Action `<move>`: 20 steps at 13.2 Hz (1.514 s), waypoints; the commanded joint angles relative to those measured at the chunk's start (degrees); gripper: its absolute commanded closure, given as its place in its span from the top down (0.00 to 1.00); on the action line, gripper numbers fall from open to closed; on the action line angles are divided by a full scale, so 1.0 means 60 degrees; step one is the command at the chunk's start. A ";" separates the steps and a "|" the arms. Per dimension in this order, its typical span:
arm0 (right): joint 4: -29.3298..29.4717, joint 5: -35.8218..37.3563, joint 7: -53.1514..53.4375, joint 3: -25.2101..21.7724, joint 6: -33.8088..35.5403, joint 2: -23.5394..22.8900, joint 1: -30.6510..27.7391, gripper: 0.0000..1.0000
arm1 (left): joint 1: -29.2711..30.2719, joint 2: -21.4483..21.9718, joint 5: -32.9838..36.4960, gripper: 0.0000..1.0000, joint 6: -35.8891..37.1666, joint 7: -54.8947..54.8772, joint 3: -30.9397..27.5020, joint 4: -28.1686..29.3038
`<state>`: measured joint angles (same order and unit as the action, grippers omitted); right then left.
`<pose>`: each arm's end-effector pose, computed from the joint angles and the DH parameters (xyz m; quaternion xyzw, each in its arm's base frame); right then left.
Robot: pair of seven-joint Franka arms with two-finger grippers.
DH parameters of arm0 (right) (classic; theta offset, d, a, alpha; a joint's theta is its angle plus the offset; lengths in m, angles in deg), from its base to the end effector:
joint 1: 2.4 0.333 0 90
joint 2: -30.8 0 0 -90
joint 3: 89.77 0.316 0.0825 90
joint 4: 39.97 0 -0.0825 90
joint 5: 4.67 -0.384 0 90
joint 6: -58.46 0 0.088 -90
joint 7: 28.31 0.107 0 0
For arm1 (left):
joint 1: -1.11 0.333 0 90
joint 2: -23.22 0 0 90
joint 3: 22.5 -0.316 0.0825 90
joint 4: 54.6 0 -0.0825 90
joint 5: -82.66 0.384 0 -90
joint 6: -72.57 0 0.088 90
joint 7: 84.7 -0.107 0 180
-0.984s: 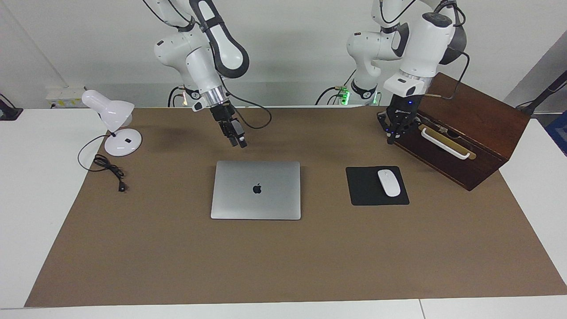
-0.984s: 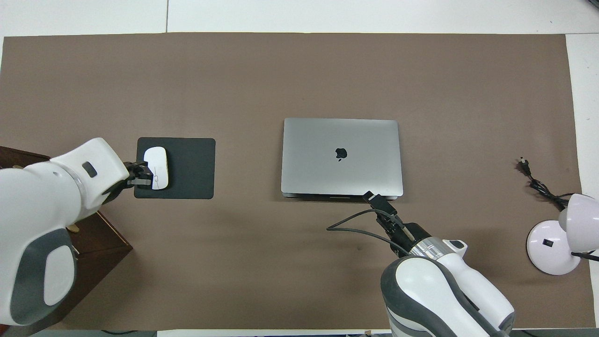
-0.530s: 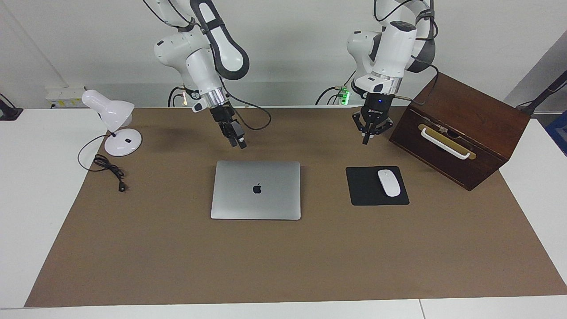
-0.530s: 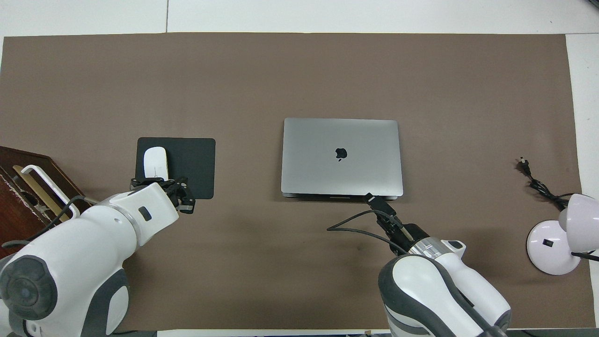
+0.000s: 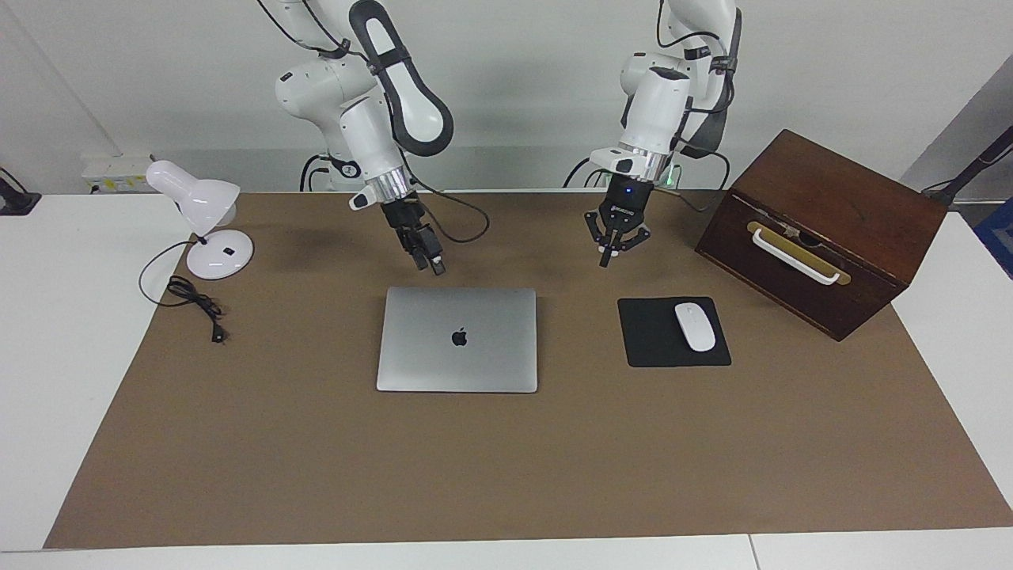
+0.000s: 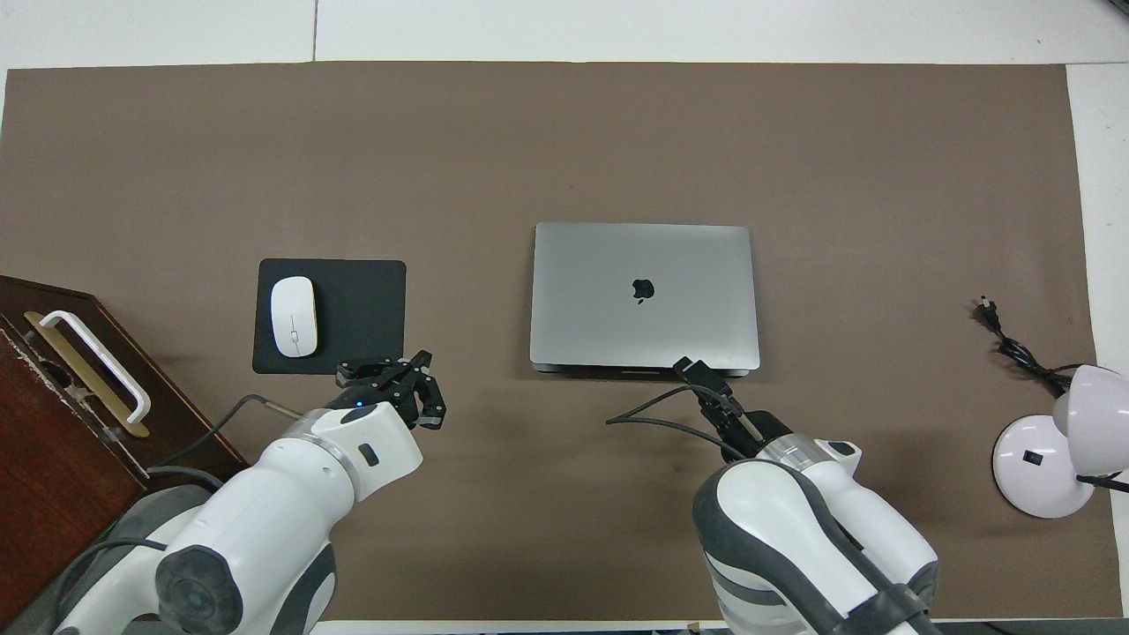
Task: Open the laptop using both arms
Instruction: 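Bring the left gripper to the laptop's near edge while the right gripper waits, then hold the laptop base with the left gripper while the right gripper lifts the lid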
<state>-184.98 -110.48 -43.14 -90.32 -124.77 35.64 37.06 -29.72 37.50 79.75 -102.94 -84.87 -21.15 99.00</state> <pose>0.3761 0.1875 0.3181 -0.8427 0.4221 -0.1639 0.2913 0.3822 -0.2357 0.3877 0.9190 -0.2427 0.2966 0.0922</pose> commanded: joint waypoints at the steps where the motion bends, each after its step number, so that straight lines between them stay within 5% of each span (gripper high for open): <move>1: 0.0451 -0.0221 -0.0107 -0.0024 0.0157 -0.0411 -0.0117 1.00 | -0.0661 -0.1204 -0.0086 0.00 -0.1679 0.0261 -0.0152 0.0064; 7: 0.0788 -0.0192 -0.0253 -0.0024 0.0230 -0.0748 -0.0292 1.00 | -0.1423 -0.3034 -0.0100 0.00 -0.4256 0.0233 -0.0166 0.0064; 20: 0.1624 -0.0060 -0.0575 -0.0039 0.0522 -0.1350 -0.0906 1.00 | -0.1586 -0.4445 -0.0027 0.00 -0.4205 -0.0248 -0.0211 -0.1283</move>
<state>-177.05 -110.47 -43.70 -90.62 -123.78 28.70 34.12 -37.79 12.82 79.77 -127.06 -84.38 -21.33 92.79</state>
